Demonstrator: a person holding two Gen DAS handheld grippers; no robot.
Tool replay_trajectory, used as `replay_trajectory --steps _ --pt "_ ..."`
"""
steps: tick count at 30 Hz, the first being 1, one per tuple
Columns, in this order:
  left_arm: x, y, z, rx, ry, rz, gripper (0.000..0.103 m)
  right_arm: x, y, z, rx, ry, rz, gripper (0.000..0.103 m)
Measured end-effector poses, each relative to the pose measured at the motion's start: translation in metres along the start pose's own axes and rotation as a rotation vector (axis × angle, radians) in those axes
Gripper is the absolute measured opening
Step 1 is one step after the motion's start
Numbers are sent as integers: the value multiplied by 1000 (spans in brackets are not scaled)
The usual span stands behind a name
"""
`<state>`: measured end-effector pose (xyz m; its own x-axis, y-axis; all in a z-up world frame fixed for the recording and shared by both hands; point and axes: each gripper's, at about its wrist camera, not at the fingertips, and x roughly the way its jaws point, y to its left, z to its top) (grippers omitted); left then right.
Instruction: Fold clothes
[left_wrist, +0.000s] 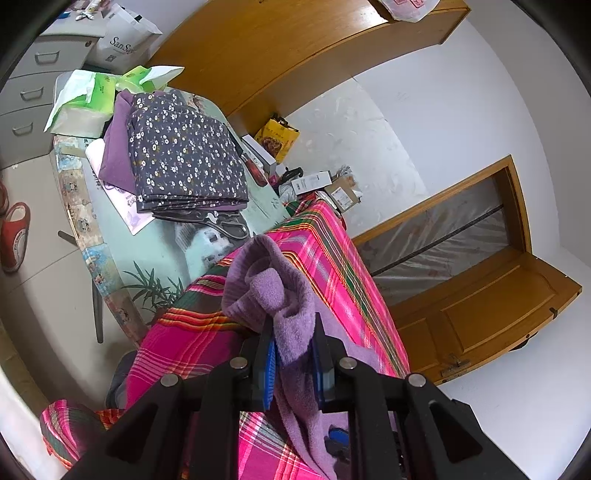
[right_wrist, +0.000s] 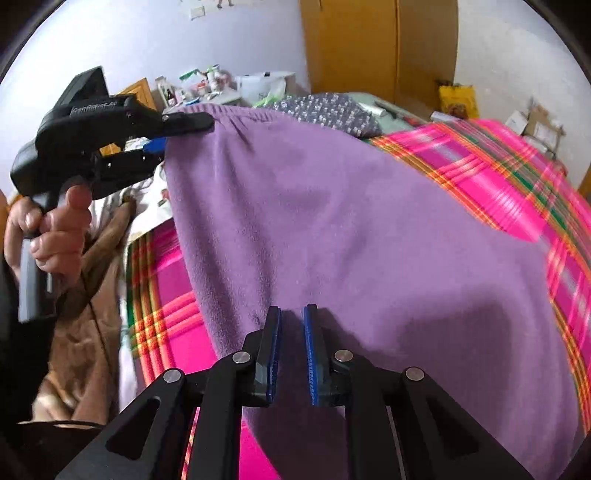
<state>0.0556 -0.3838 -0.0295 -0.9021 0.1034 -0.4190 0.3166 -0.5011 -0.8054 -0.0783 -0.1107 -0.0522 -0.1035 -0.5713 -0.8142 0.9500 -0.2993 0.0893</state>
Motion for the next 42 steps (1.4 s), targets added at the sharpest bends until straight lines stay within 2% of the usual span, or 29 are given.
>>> replay_trajectory --steps 4,11,21,25,32,42 --pt "-3 -6 -1 16 -1 -8 16 -8 6 -3 18 -27 40 16" --pt "-7 -20 -3 61 -4 5 16 -8 5 -7 42 -16 51 16" --pt "-11 -52 -15 202 -45 136 16 -10 2 -15 79 -17 62 18" --pt "-11 -61 -19 243 -50 161 16 -8 2 -13 75 -22 60 21" --pt "-12 -75 -25 296 -53 171 16 -15 -15 -22 170 -54 76 21" --pt "-11 -104 -33 370 -48 135 16 -42 -52 -38 309 -105 13 22"
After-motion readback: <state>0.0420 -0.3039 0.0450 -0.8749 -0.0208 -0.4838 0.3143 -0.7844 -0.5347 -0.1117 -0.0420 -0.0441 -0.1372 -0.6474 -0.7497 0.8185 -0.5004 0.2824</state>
